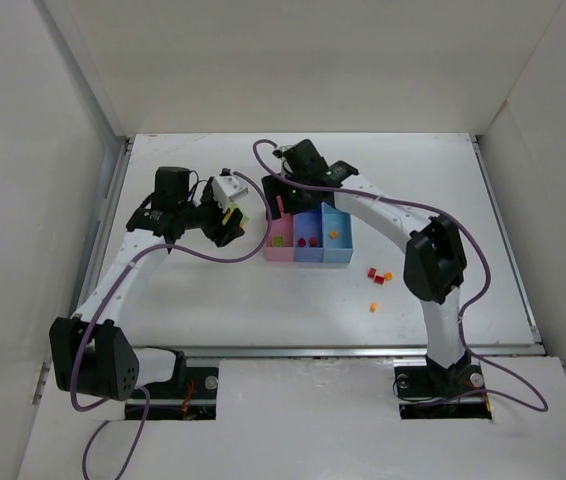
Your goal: Sort the legos into containers by color
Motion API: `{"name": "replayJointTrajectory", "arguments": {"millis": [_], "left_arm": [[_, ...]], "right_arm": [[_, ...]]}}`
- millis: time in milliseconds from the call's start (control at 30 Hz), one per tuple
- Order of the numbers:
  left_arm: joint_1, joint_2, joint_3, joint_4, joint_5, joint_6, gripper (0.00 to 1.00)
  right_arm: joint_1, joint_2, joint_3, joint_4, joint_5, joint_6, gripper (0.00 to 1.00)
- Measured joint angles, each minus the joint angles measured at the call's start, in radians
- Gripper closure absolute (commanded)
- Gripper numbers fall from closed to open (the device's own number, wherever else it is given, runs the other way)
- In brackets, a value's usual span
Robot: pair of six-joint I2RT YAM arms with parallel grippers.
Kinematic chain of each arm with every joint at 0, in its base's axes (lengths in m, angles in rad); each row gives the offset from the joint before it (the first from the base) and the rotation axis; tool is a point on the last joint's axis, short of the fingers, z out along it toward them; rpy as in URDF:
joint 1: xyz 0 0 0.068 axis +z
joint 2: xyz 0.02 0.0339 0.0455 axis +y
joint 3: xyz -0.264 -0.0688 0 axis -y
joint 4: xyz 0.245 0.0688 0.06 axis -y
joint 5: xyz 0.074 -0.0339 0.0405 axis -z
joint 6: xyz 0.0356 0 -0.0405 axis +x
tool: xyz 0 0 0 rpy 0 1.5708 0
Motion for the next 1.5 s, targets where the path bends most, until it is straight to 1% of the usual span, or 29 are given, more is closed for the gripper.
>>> {"name": "replayJointTrajectory", "arguments": {"millis": [67,133,167,233,300,400,500,600,767,900,1000,1033,1167,1233,1367,1433,1467,1500], "left_arm": [[0.000,0.000,0.000,0.000,0.001,0.001,1.00],[0.000,0.000,0.000,0.000,0.007,0.005,1.00],[0.001,-0.002,0.000,-0.001,0.014,0.010,1.00],[0.003,-0.007,0.000,-0.002,0.031,0.034,1.00],[0.003,-0.020,0.000,-0.003,0.050,0.062,1.00],[0.004,-0.039,0.000,-0.002,0.080,0.103,1.00],[0.004,-0.042,0.000,-0.002,0.107,0.128,1.00],[0.004,-0.042,0.000,-0.002,0.132,0.146,1.00],[-0.006,-0.042,0.001,0.001,0.143,0.161,1.00],[-0.014,-0.042,0.002,0.006,0.148,0.161,1.00],[-0.015,-0.042,0.003,0.011,0.148,0.161,1.00],[-0.015,-0.042,0.004,0.012,0.148,0.161,1.00],[-0.015,-0.042,0.006,0.016,0.148,0.160,1.00],[-0.015,-0.042,0.008,0.023,0.147,0.156,1.00],[-0.015,-0.042,0.010,0.048,0.143,0.141,1.00],[-0.015,-0.042,0.010,0.058,0.141,0.130,1.00],[-0.015,-0.042,0.010,0.062,0.140,0.125,1.00],[-0.016,-0.042,0.011,0.064,0.139,0.121,1.00]], "right_arm": [[-0.011,-0.008,-0.007,0.011,-0.045,0.019,0.20],[-0.039,-0.041,-0.060,0.067,-0.127,0.056,0.19],[-0.062,-0.071,-0.110,0.126,-0.193,0.082,0.16],[-0.119,-0.138,-0.223,0.252,-0.333,0.150,0.15],[-0.174,-0.169,-0.263,0.324,-0.460,0.200,0.13],[-0.200,-0.163,-0.240,0.422,-0.607,0.233,0.12],[-0.164,-0.146,-0.182,0.471,-0.719,0.248,0.12],[-0.118,-0.131,-0.137,0.509,-0.792,0.267,0.12],[-0.085,-0.100,-0.093,0.525,-0.847,0.297,0.11],[-0.086,-0.074,-0.088,0.527,-0.843,0.319,0.11],[-0.090,-0.064,-0.089,0.521,-0.822,0.330,0.16],[-0.092,-0.064,-0.089,0.518,-0.815,0.332,0.20],[-0.092,-0.064,-0.089,0.508,-0.805,0.335,0.30],[-0.092,-0.064,-0.089,0.505,-0.806,0.333,0.30],[-0.090,-0.060,-0.082,0.502,-0.809,0.331,0.26],[-0.087,-0.049,-0.069,0.494,-0.811,0.330,0.26],[-0.086,-0.044,-0.063,0.488,-0.811,0.330,0.28],[-0.085,-0.039,-0.058,0.482,-0.812,0.330,0.35]]}}
